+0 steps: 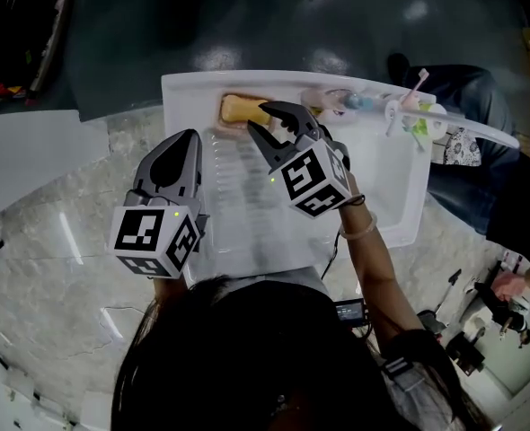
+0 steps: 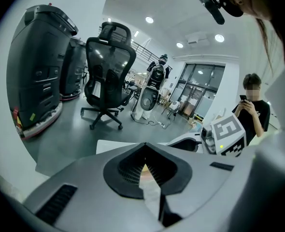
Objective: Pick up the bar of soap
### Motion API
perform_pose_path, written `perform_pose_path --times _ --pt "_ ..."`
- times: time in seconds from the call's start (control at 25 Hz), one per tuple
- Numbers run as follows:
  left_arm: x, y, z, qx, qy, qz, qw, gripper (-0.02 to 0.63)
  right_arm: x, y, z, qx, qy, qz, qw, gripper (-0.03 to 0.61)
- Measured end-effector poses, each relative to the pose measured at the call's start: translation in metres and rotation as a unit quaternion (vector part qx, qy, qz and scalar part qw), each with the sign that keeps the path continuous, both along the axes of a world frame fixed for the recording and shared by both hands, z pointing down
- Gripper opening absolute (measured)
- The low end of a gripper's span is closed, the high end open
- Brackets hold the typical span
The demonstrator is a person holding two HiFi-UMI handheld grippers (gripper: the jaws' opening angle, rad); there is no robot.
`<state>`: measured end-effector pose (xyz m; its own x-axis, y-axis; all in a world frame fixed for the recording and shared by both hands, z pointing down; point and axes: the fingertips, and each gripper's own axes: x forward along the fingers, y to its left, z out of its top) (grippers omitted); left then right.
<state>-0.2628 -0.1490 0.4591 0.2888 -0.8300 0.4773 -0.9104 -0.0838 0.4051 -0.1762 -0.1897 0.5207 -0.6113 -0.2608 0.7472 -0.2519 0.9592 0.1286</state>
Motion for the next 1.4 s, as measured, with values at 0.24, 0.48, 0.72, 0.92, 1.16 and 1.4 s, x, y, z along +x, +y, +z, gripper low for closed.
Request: perform_pose_path --times 0.24,0.48,0.72,0.92,1.16,1.4 --pt "-0.002 -0.004 0.004 -0.001 0.0 0.002 1.0 0.008 -0.006 -0.002 0.015 -0.011 0.023 -0.021 0.999 0.125" --pt "-0.003 -0.007 0.002 0.005 0.005 -0.001 1.0 0.008 -0.012 0.0 0.033 -0.024 0.064 -0.061 0.996 0.144" --pt "-0.003 -0.003 0.004 0.002 0.01 0.004 0.9999 0.008 -0.016 0.003 0.047 -0.039 0.097 -0.081 0.991 0.156" --pt "0.001 0.0 0.009 -0.002 0.016 0.01 0.9998 0.008 -0.018 0.001 0.055 -0.045 0.121 -0.096 0.987 0.165" --pt "0.005 0.003 0.009 -0.004 0.022 0.014 0.9996 0.008 -0.018 0.0 0.062 -0.052 0.151 -0.114 0.981 0.172" --pt "0.005 0.006 0.008 -0.001 0.026 0.021 0.9995 0.008 -0.019 0.002 0.072 -0.068 0.183 -0.133 0.972 0.181"
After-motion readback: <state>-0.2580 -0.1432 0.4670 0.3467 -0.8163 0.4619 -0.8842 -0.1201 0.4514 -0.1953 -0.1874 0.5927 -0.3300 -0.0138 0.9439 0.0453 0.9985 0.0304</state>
